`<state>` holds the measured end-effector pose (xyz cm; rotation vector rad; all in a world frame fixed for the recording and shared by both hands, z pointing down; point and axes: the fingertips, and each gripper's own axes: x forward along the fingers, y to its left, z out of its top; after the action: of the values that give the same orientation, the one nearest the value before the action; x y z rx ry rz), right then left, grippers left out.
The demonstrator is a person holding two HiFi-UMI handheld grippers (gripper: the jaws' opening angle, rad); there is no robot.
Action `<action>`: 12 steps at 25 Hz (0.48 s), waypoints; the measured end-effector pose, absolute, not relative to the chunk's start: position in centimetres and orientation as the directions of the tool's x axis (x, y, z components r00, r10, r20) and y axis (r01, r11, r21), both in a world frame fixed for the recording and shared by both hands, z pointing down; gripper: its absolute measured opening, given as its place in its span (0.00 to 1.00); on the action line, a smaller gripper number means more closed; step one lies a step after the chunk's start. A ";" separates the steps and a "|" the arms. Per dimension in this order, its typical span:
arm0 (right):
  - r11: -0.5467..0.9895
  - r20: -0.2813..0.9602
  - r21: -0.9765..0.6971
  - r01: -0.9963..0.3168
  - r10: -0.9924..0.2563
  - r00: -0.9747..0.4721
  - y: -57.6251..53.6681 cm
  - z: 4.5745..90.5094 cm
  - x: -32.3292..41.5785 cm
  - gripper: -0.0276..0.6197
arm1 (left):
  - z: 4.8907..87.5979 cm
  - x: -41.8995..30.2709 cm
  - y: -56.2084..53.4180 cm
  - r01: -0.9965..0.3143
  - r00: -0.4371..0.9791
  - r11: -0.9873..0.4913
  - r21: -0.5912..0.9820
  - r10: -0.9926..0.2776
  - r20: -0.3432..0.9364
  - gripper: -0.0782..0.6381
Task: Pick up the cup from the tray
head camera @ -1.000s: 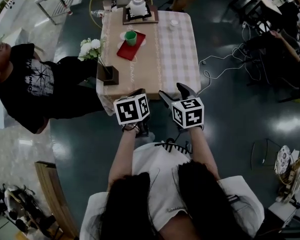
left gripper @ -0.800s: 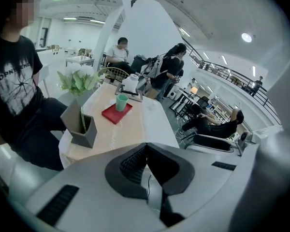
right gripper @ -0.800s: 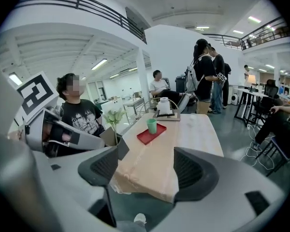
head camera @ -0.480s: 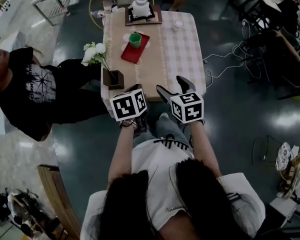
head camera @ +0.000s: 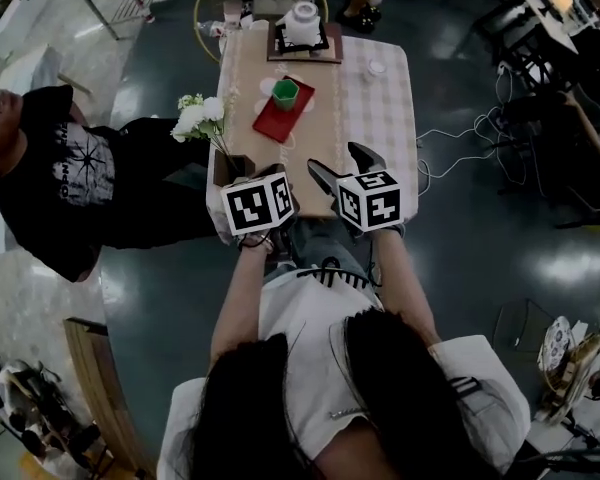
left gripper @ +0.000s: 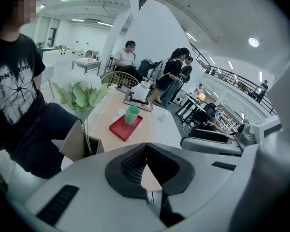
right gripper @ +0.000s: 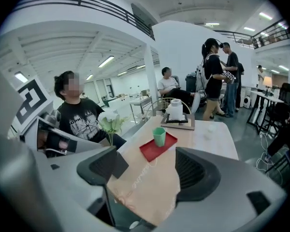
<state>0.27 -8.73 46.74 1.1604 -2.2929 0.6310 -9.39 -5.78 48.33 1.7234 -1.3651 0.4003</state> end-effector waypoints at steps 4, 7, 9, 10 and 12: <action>0.570 0.619 -0.157 -0.806 -0.580 -0.530 -12.3 47.0 -1.2 0.61 | 48.6 -10.3 -8.2 -0.907 0.320 0.019 0.420 -0.618 0.718 0.12; 0.590 0.634 -0.154 -0.793 -0.556 -0.537 -14.8 47.8 -2.3 0.61 | 49.4 -10.9 -10.1 -0.906 0.305 0.052 0.419 -0.606 0.735 0.12; 0.602 0.645 -0.152 -0.784 -0.540 -0.541 -16.4 48.4 -3.0 0.61 | 50.0 -11.2 -11.1 -0.906 0.295 0.076 0.418 -0.595 0.747 0.12; 0.606 0.649 -0.159 -0.779 -0.530 -0.545 -17.2 48.7 -3.3 0.61 | 50.3 -11.3 -11.7 -0.905 0.291 0.086 0.417 -0.590 0.753 0.12; 0.610 0.660 -0.187 -0.770 -0.503 -0.558 -18.6 49.5 -3.9 0.61 | 50.9 -11.5 -12.7 -0.904 0.285 0.103 0.415 -0.579 0.764 0.12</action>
<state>-3.91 -18.57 49.49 1.0000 -2.2761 0.6278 -11.49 -12.68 50.94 1.5840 -1.4019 0.4215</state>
